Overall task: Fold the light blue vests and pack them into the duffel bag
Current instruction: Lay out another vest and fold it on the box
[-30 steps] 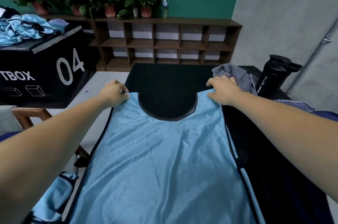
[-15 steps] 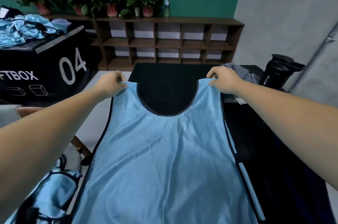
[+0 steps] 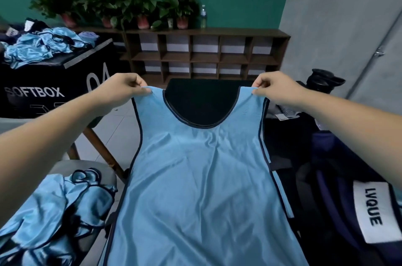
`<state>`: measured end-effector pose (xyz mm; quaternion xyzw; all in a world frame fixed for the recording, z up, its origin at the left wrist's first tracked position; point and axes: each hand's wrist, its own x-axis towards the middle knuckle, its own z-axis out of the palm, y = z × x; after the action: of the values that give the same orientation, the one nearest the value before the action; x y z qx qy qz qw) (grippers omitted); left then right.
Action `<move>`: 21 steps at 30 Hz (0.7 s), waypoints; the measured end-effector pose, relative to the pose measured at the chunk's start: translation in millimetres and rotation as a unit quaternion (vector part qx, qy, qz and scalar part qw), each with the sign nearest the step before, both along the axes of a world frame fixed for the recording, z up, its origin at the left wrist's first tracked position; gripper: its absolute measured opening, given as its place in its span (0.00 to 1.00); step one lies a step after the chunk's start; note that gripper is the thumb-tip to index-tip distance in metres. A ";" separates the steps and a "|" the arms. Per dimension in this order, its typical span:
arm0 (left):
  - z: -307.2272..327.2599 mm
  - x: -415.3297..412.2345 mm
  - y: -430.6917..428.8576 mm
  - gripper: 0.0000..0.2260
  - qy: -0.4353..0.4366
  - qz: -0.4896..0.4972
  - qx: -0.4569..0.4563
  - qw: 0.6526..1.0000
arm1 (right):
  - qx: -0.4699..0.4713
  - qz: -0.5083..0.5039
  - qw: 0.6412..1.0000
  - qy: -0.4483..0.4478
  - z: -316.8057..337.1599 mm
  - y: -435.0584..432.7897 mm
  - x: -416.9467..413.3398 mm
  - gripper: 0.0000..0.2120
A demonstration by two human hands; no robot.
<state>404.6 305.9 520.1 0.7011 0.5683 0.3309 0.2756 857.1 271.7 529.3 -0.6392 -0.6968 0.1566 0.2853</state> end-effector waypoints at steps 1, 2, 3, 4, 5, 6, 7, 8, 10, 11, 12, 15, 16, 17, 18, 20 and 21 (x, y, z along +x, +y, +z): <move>1.7 -3.2 -12.6 0.10 -0.002 -0.007 -0.004 1.000 | 0.001 0.008 1.000 0.003 1.4 -12.8 -0.1 0.04; 3.7 -5.9 -27.3 0.11 -0.003 -0.012 -0.003 1.000 | 0.001 0.013 1.000 0.005 1.9 -26.6 -0.5 0.05; 5.4 -7.7 -42.8 0.10 -0.002 -0.015 0.000 1.000 | 0.001 0.018 1.000 0.007 2.2 -41.4 -1.5 0.05; 6.9 -8.6 -58.7 0.10 0.001 -0.019 0.005 1.000 | -0.003 0.024 1.000 0.009 2.1 -56.9 -2.9 0.05; 7.8 -8.9 -74.4 0.09 0.007 -0.021 0.009 1.000 | -0.006 0.031 0.999 0.009 1.0 -72.5 -4.4 0.05; 8.3 -8.4 -90.5 0.09 0.013 -0.027 0.012 0.999 | -0.005 0.038 0.999 0.006 -0.9 -87.6 -5.1 0.05; 8.7 -7.8 -108.1 0.09 0.020 -0.033 0.014 0.999 | -0.001 0.044 0.999 -0.001 -2.9 -102.4 -5.7 0.05; 7.9 -6.8 -125.9 0.09 0.026 -0.040 0.014 0.999 | 0.002 0.050 0.999 -0.007 -4.6 -117.8 -6.5 0.05; 4.6 -6.4 -158.8 0.09 0.037 -0.049 0.015 0.998 | 0.005 0.063 0.998 -0.015 -7.0 -148.2 -8.5 0.05; 1.0 -6.8 -174.3 0.09 0.045 -0.050 0.014 0.998 | 0.008 0.068 0.997 -0.022 -9.4 -163.2 -9.4 0.05; -2.9 -7.3 -189.8 0.08 0.054 -0.055 0.015 0.997 | 0.012 0.074 0.997 -0.030 -12.0 -178.4 -10.8 0.05; -16.0 -9.1 -236.2 0.08 0.080 -0.073 0.023 0.994 | 0.022 0.099 0.993 -0.053 -22.7 -224.2 -14.5 0.04; -20.8 -10.4 -250.5 0.08 0.085 -0.073 0.029 0.993 | 0.024 0.109 0.992 -0.056 -27.4 -238.5 -15.2 0.04; -24.6 -11.4 -265.4 0.08 0.088 -0.072 0.036 0.993 | 0.022 0.119 0.991 -0.059 -32.8 -251.9 -15.4 0.05; -29.1 -12.8 -279.5 0.08 0.091 -0.073 0.040 0.992 | 0.022 0.130 0.989 -0.066 -38.1 -265.2 -15.6 0.05; -37.7 -16.4 -304.2 0.08 0.102 -0.080 0.056 0.990 | 0.034 0.147 0.984 -0.092 -48.2 -290.2 -14.7 0.05; -41.3 -18.4 -315.5 0.08 0.107 -0.084 0.062 0.989 | 0.041 0.151 0.982 -0.107 -52.9 -301.7 -13.5 0.05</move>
<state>386.2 -9.6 478.8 0.7938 0.5119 0.2638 0.1957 843.6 -29.9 476.4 -0.5269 -0.8180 0.0996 0.2082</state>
